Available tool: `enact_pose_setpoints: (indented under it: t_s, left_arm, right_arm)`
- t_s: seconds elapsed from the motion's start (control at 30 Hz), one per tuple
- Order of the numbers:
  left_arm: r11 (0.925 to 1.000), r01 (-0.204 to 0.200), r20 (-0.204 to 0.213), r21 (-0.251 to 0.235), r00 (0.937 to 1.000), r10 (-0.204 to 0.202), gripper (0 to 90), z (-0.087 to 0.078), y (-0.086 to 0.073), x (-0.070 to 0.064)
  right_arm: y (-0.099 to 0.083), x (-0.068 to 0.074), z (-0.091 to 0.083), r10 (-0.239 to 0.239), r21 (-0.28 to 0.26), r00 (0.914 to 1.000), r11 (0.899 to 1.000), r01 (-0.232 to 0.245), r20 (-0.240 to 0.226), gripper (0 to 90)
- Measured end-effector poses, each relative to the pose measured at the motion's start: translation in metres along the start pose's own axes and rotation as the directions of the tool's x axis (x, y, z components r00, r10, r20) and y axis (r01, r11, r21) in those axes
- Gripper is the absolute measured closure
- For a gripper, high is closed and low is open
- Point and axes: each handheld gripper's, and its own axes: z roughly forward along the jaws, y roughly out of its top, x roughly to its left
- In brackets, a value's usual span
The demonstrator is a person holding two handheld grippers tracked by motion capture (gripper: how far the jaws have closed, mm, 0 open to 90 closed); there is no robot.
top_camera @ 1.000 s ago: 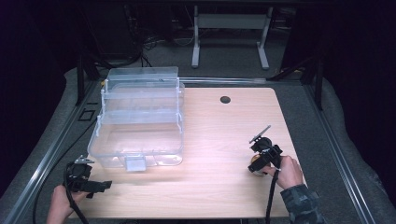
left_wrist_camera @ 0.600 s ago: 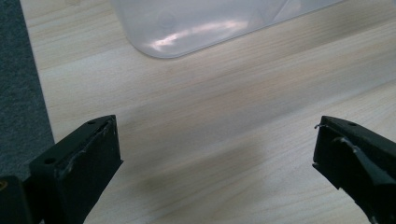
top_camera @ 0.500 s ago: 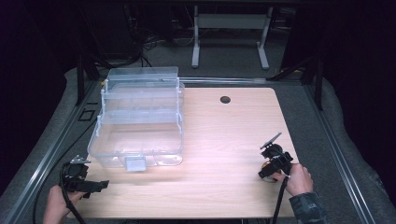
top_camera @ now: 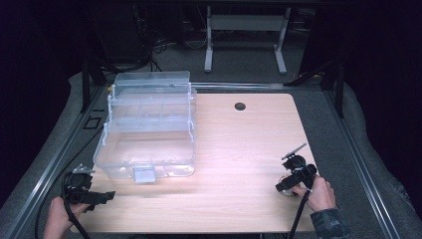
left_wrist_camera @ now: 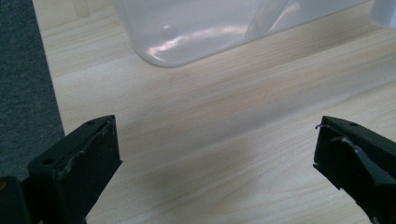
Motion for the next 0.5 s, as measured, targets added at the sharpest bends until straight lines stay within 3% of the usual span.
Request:
enact_pose_setpoints:
  t_s: [0.13, 0.17, 0.2, 0.27, 0.37, 0.5]
  left_arm:
    - [1.0, 0.003, 0.001, -0.009, 1.0, -0.003, 0.2, -0.008, 0.005, 0.001]
    - [0.9999, 0.002, 0.003, -0.016, 1.0, -0.002, 0.2, -0.011, 0.007, 0.001]
    - [0.9998, 0.001, 0.006, -0.02, 1.0, -0.001, 0.2, -0.013, 0.008, 0.002]
    - [0.9993, -0.009, 0.001, -0.036, 1.0, 0.009, 0.2, -0.02, 0.012, 0.003]
    - [0.9983, -0.015, 0.001, -0.056, 0.9999, 0.015, 0.3, -0.031, 0.02, 0.004]
    - [0.9972, -0.021, -0.003, -0.071, 0.9998, 0.021, 0.6, -0.044, 0.034, 0.007]
  right_arm:
    - [0.001, 0.002, -0.006, 0.0, -0.032, 0.9997, 1.0, 0.0, -0.023, 0.0]
    - [0.002, 0.004, -0.011, -0.005, -0.054, 0.9999, 0.999, 0.006, 0.012, 0.0]
    - [0.002, 0.004, -0.013, -0.007, -0.067, 0.9999, 0.998, 0.008, 0.011, 0.0]
    - [0.002, 0.004, -0.016, -0.005, -0.1, 0.9997, 0.995, 0.003, -0.025, 0.0]
    - [0.002, 0.002, -0.018, 0.002, -0.119, 0.9999, 0.993, -0.003, -0.01, 0.0]
    - [0.001, -0.001, -0.017, 0.008, -0.125, 0.9997, 0.992, -0.011, -0.024, 0.0]
